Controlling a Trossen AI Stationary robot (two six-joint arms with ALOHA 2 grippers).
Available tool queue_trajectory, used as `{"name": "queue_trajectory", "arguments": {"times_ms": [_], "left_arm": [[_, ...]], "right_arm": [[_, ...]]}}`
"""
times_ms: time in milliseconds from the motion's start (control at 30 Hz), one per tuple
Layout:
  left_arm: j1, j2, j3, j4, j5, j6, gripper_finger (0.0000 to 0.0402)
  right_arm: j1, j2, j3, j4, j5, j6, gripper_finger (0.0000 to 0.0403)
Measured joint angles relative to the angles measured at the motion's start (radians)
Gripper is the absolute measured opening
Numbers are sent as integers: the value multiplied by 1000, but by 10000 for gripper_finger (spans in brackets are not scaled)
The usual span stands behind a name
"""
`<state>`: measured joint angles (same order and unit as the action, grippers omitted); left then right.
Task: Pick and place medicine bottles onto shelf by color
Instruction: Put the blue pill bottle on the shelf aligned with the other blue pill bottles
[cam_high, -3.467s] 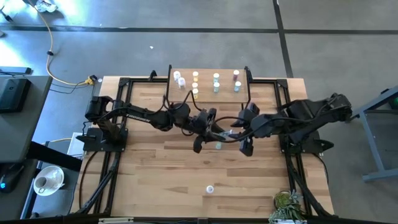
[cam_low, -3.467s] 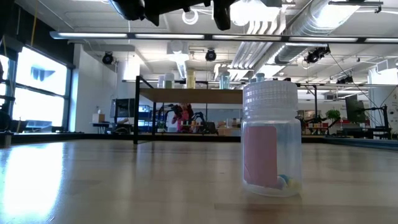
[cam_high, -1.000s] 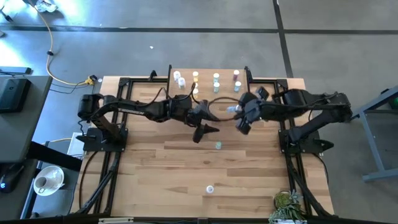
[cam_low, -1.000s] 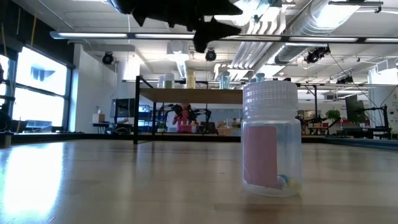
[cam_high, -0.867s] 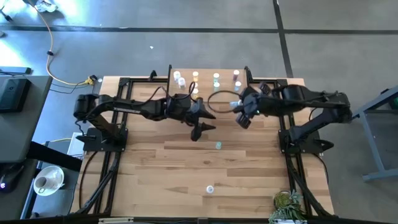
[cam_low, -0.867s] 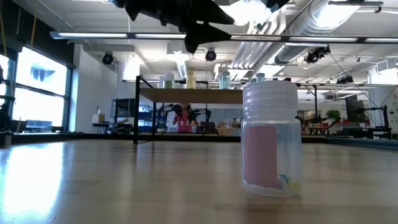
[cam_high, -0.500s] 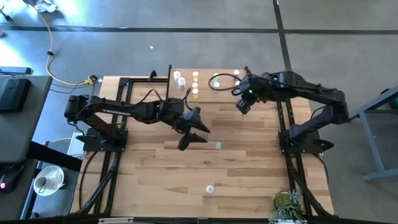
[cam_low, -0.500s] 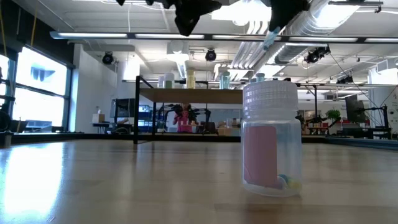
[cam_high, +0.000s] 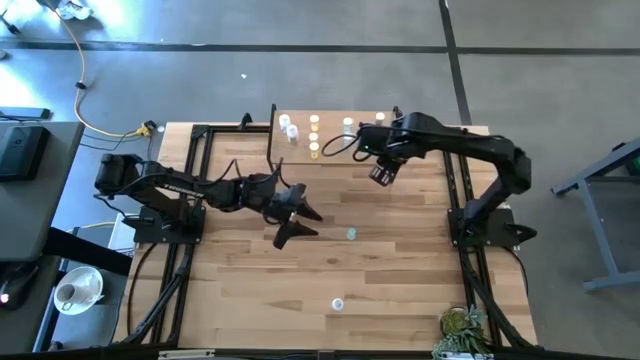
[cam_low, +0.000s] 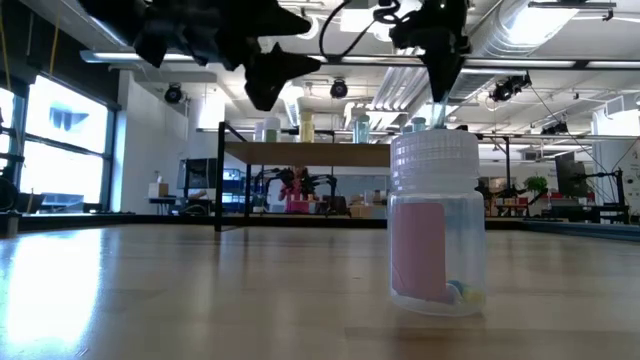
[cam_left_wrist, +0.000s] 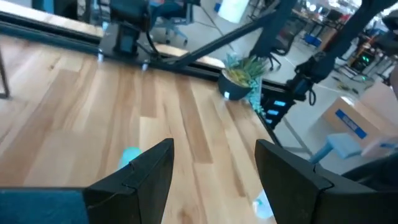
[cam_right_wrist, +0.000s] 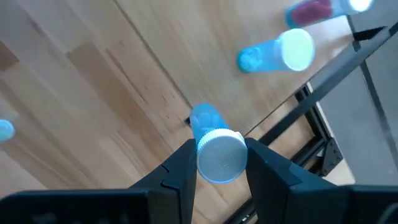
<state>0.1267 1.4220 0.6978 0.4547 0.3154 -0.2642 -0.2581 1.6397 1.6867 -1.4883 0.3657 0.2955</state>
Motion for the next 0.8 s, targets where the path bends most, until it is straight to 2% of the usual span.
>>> {"name": "queue_trajectory", "arguments": {"times_ms": [367, 800], "left_arm": [[-8, -2, -35, 51, -5, 5, 216], [-19, -1, -35, 60, -4, 5, 216]], "right_arm": [[-39, 64, 0, 47, 4, -76, 107], [-73, 69, 1, 44, -11, -97, 108]]}}
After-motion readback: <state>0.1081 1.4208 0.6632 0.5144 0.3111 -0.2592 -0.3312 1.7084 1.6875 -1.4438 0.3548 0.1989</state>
